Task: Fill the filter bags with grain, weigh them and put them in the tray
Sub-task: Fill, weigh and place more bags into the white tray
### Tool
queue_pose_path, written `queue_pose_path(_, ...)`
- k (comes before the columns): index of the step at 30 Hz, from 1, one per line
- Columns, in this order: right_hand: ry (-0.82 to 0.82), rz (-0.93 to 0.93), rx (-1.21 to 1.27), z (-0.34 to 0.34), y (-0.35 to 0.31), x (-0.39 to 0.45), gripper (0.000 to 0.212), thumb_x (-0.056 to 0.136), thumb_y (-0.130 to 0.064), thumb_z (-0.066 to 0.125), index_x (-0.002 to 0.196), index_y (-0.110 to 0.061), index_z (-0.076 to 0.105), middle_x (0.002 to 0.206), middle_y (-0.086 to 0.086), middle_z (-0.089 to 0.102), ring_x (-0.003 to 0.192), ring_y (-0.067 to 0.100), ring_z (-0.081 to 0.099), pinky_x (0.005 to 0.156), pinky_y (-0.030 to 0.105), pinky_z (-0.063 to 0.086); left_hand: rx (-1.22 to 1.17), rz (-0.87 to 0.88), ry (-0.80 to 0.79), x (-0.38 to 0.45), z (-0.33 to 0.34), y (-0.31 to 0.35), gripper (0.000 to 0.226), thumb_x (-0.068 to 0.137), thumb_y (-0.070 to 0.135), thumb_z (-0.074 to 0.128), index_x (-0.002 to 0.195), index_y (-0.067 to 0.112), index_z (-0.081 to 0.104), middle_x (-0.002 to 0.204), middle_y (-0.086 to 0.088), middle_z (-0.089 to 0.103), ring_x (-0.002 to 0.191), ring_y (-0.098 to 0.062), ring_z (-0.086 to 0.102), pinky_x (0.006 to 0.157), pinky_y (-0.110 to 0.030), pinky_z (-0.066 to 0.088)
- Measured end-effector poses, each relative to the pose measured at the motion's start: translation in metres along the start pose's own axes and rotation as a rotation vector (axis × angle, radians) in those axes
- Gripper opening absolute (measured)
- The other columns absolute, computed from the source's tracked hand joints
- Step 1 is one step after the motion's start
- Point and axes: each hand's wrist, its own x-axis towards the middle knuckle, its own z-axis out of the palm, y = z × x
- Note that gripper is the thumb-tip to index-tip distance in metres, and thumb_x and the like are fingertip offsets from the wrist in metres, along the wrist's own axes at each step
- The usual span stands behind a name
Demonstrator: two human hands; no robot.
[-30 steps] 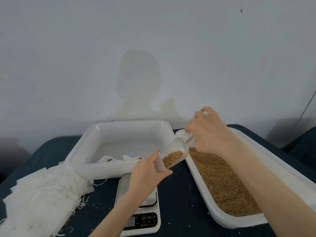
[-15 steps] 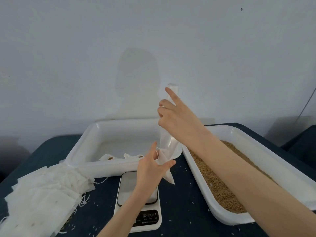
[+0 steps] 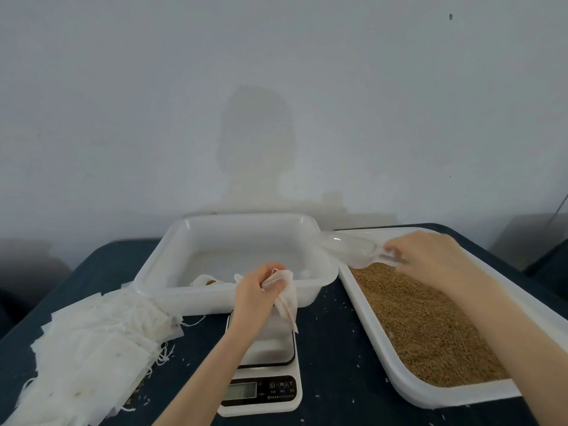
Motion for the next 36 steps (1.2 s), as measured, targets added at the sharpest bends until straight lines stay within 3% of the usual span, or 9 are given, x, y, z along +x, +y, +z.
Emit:
queue_pose_path(1,-0.031,0.028,0.0,0.007,0.009,-0.005,0.017,0.087,-0.043,0.062,0.102,-0.039,0.054,0.101,-0.011,0.063,0.086,0.009,0.059,0.065,0.022,0.043,-0.011,-0.013,-0.013,-0.001,-0.002,-0.005,0.026,0.088,0.008,0.059,0.088,0.033,0.064,0.077,0.014,0.065,0.073,0.0,0.057,0.063,-0.009,0.04)
queue_pose_path(3,-0.08,0.099,-0.009,0.022,0.024,-0.015,0.027,0.084,-0.052,0.062,0.081,-0.033,0.043,0.084,-0.013,0.055,0.068,0.005,0.051,0.054,0.019,0.037,0.046,-0.034,-0.057,-0.005,-0.005,-0.017,0.026,0.092,0.006,0.056,0.086,0.03,0.063,0.078,0.007,0.064,0.073,-0.006,0.055,0.064,-0.009,0.039)
queue_pose_path(8,-0.268,0.172,-0.02,0.067,0.036,-0.034,0.029,0.085,-0.049,0.064,0.073,-0.029,0.045,0.074,-0.01,0.057,0.06,-0.002,0.055,0.054,0.012,0.048,0.401,0.038,-0.043,-0.022,-0.018,-0.045,0.027,0.093,0.008,0.051,0.082,0.032,0.056,0.077,0.015,0.06,0.072,0.002,0.055,0.064,-0.008,0.038)
queue_pose_path(12,-0.381,0.149,0.015,0.084,0.03,-0.034,0.027,0.081,-0.043,0.066,0.068,-0.028,0.049,0.069,-0.007,0.06,0.057,0.001,0.057,0.051,0.014,0.048,0.497,-0.021,-0.049,-0.029,-0.036,-0.054,0.023,0.091,0.015,0.055,0.109,0.03,0.056,0.094,0.014,0.064,0.086,-0.002,0.06,0.073,-0.02,0.047)
queue_pose_path(16,-0.5,0.097,0.024,0.093,0.021,-0.032,0.029,0.08,-0.051,0.064,0.075,-0.024,0.055,0.075,-0.006,0.061,0.059,0.004,0.052,0.054,0.018,0.042,0.419,-0.029,0.012,-0.031,-0.06,-0.057,0.028,0.087,0.02,0.065,0.112,0.027,0.056,0.104,0.016,0.062,0.1,-0.002,0.058,0.09,-0.022,0.045)
queue_pose_path(21,-0.561,0.111,0.047,0.09,0.012,-0.035,0.04,0.085,-0.063,0.054,0.104,-0.028,0.063,0.092,-0.009,0.066,0.077,0.001,0.061,0.069,0.018,0.05,0.298,-0.077,0.12,-0.033,-0.097,-0.065,0.021,0.088,0.012,0.064,0.093,0.032,0.061,0.092,0.016,0.065,0.086,0.002,0.061,0.081,-0.015,0.046)
queue_pose_path(25,-0.447,0.101,-0.018,0.08,0.008,-0.03,0.042,0.091,-0.064,0.042,0.087,-0.028,0.062,0.087,-0.011,0.065,0.076,0.003,0.061,0.068,0.021,0.051,0.258,-0.102,0.171,-0.037,-0.113,-0.076,0.019,0.09,0.013,0.061,0.089,0.031,0.064,0.083,0.018,0.067,0.08,0.009,0.06,0.065,-0.003,0.039)
queue_pose_path(30,-0.061,0.104,0.035,0.045,-0.032,-0.024,0.026,0.097,-0.048,0.036,0.092,-0.038,0.059,0.079,-0.018,0.059,0.068,0.0,0.055,0.052,0.017,0.041,0.214,-0.112,0.157,-0.041,-0.112,-0.082,0.025,0.091,0.011,0.057,0.086,0.035,0.063,0.078,0.016,0.07,0.081,0.006,0.062,0.065,-0.007,0.038)
queue_pose_path(36,0.056,-0.103,0.323,0.011,-0.13,-0.03,0.019,0.093,-0.044,0.045,0.091,-0.036,0.062,0.086,-0.019,0.066,0.081,0.005,0.062,0.066,0.023,0.046,0.194,-0.079,0.105,-0.042,-0.101,-0.082,0.023,0.092,0.008,0.057,0.089,0.03,0.064,0.079,0.015,0.071,0.082,0.001,0.064,0.066,-0.007,0.04)
